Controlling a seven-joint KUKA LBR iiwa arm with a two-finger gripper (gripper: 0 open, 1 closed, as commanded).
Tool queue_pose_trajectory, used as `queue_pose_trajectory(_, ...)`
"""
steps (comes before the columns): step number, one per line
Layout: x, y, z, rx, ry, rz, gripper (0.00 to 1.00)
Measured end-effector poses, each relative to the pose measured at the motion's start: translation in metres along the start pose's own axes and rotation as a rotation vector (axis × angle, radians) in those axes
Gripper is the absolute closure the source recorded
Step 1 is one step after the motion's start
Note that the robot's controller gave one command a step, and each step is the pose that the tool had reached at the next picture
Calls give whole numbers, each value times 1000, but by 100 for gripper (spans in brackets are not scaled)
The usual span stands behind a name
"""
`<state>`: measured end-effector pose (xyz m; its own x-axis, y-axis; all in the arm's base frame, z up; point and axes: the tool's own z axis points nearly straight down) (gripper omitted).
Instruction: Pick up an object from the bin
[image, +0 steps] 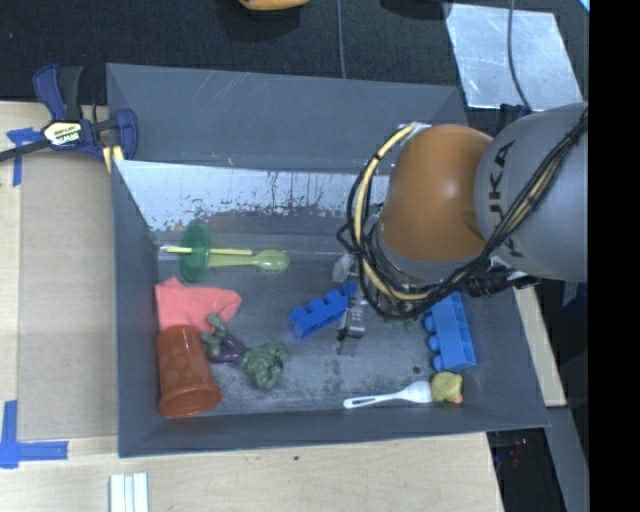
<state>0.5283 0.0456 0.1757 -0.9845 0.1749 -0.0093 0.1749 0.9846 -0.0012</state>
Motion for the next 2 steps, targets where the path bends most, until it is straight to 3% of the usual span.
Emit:
queue_pose_trajectory(1,-70,0,101,1,2,-84,100)
queue_pose_trajectory(2,-70,0,101,1,3,-85,100)
